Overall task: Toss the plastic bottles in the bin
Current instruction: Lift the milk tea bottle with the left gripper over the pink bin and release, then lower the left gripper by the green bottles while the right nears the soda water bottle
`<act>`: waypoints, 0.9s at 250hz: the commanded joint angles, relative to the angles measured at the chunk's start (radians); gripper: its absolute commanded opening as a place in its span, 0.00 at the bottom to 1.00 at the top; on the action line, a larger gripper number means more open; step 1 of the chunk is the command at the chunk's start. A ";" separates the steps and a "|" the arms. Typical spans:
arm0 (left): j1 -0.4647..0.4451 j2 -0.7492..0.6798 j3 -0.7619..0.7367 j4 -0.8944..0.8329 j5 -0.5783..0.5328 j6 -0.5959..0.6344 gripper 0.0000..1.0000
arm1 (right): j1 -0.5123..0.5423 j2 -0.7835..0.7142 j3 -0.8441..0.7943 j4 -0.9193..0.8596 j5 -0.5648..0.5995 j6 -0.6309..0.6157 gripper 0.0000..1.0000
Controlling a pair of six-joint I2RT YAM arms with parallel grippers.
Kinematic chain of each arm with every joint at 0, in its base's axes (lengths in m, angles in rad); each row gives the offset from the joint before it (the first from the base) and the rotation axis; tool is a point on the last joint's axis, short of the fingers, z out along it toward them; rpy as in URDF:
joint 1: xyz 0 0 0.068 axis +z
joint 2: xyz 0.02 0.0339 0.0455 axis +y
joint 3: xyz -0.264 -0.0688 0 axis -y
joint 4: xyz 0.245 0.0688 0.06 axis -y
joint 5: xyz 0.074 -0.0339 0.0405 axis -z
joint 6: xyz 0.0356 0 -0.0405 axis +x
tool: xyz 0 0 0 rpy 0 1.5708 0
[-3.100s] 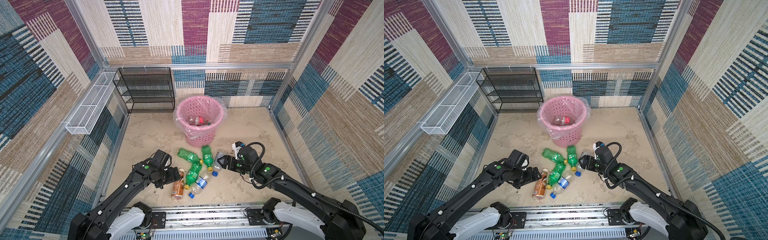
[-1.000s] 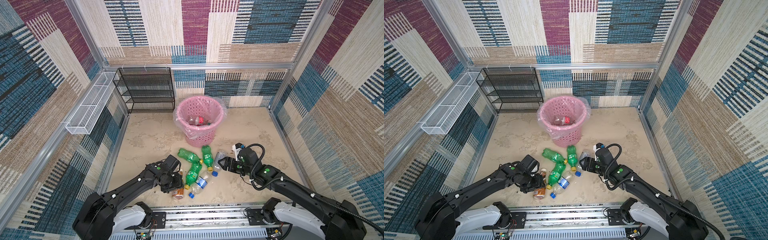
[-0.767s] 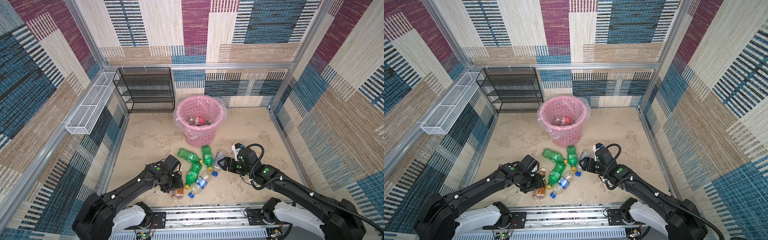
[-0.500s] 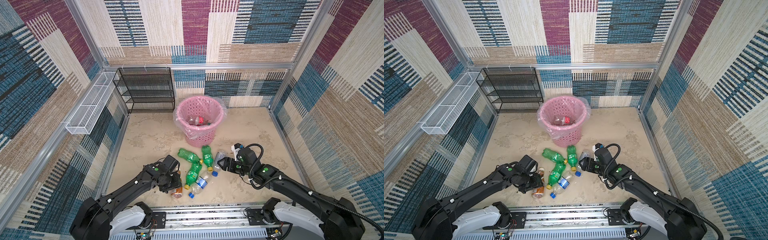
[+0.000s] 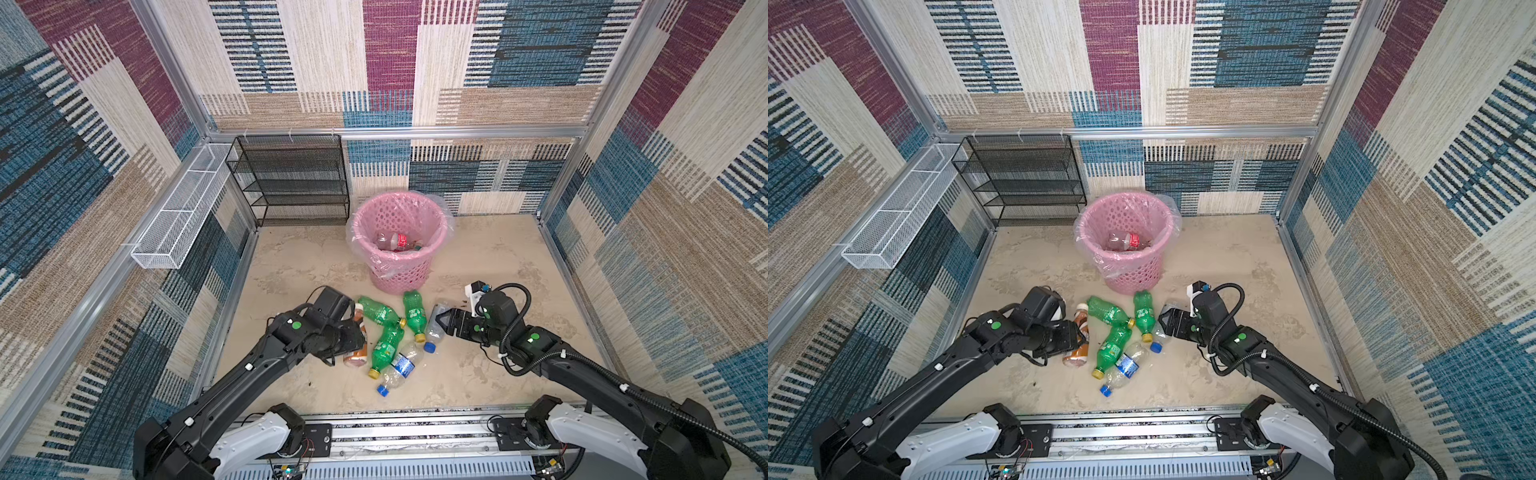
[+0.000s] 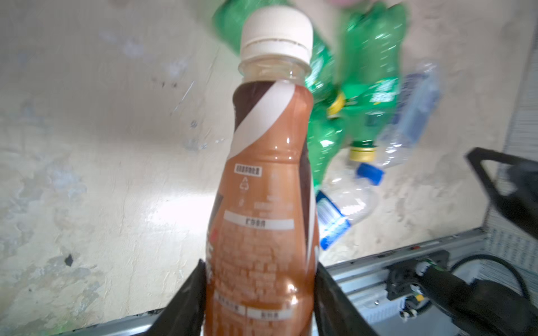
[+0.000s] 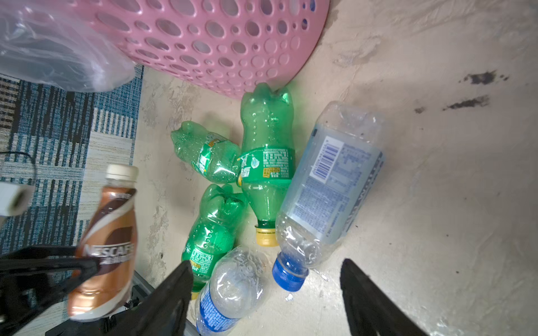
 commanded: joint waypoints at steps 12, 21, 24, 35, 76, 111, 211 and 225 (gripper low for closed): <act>0.002 0.136 0.444 -0.003 -0.034 0.173 0.56 | -0.018 -0.014 0.042 0.009 0.004 -0.023 0.81; 0.002 0.192 0.578 0.018 -0.044 0.209 0.56 | -0.022 -0.017 0.053 0.005 0.006 -0.027 0.81; 0.002 0.215 0.627 0.022 -0.050 0.221 0.57 | -0.023 -0.018 0.054 0.005 0.006 -0.028 0.81; 0.003 0.301 0.811 0.031 -0.070 0.261 0.65 | -0.028 -0.014 0.071 -0.002 0.004 -0.033 0.81; 0.034 0.620 1.405 -0.129 -0.089 0.304 0.93 | -0.036 -0.006 0.128 -0.059 0.011 -0.056 0.81; 0.035 0.440 1.141 -0.038 -0.124 0.259 0.98 | -0.043 -0.069 0.080 -0.071 0.029 -0.032 0.82; 0.115 -0.116 0.113 0.118 -0.110 0.054 0.93 | -0.047 -0.045 -0.001 -0.038 -0.014 -0.009 0.82; 0.121 -0.144 0.038 0.126 -0.088 0.031 0.92 | -0.047 -0.037 -0.005 -0.029 -0.022 -0.003 0.82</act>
